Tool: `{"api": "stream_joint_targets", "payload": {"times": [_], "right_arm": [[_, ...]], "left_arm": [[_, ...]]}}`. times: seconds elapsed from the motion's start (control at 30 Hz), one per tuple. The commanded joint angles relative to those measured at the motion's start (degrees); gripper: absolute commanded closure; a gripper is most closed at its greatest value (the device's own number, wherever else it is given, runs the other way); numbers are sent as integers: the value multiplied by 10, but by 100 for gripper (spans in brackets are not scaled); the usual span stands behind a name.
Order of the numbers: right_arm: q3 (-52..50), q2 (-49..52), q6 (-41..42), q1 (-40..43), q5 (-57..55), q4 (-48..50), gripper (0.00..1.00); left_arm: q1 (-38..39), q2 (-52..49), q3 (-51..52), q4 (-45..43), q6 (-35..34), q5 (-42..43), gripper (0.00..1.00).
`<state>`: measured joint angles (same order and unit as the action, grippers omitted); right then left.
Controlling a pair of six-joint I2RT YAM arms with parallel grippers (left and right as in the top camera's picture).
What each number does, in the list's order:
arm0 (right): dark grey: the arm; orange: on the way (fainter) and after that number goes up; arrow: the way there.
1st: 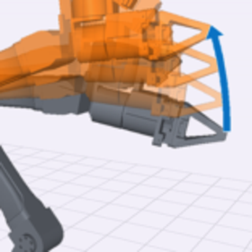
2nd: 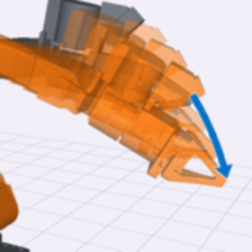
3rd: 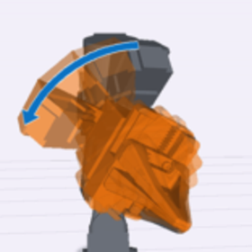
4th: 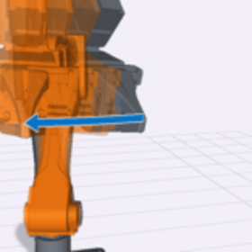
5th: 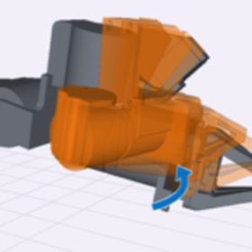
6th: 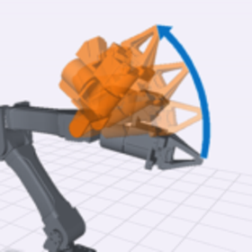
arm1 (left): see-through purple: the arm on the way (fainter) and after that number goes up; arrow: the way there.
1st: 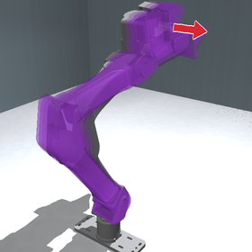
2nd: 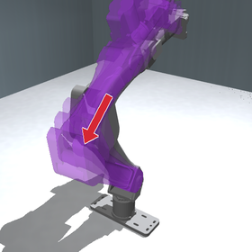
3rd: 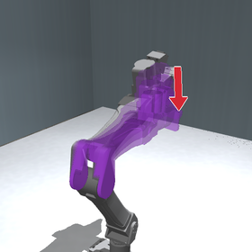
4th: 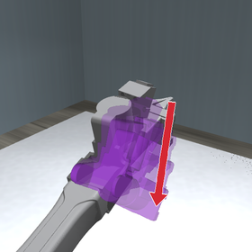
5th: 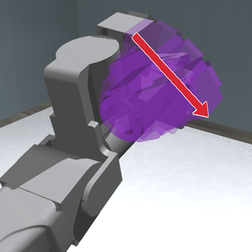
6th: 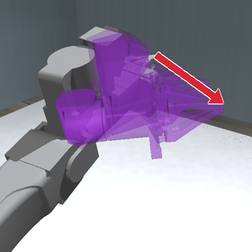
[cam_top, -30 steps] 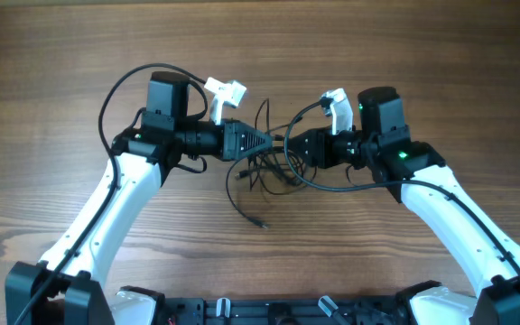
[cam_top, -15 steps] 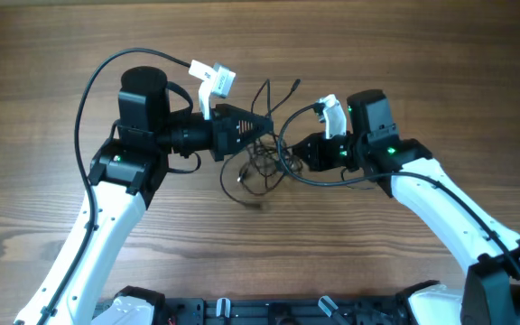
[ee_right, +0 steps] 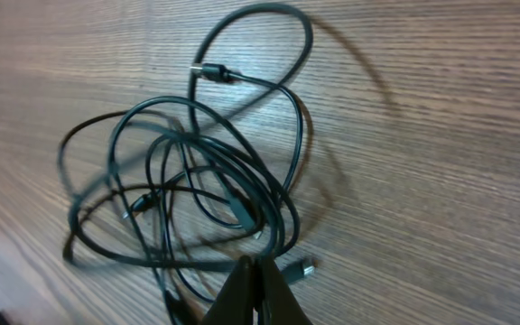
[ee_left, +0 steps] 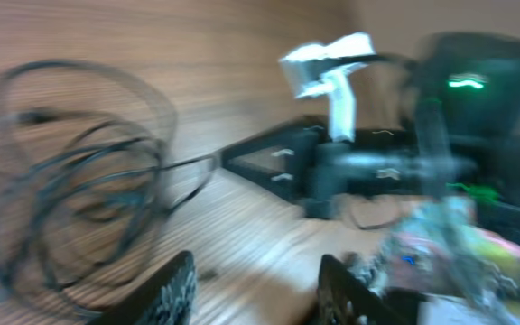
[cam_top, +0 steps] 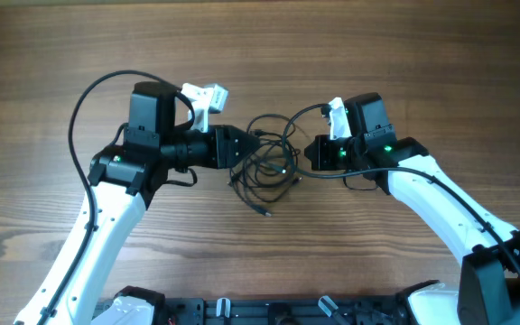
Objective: Untangle cables
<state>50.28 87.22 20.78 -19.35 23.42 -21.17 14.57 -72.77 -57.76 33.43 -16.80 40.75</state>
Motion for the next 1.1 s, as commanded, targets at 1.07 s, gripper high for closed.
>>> {"api": "stream_joint_targets", "payload": {"times": [1.07], "right_arm": [[-2,7,98,-1,-73,-54,69]], "left_arm": [[133,-201,-2,-63,116,-280,31]]}}
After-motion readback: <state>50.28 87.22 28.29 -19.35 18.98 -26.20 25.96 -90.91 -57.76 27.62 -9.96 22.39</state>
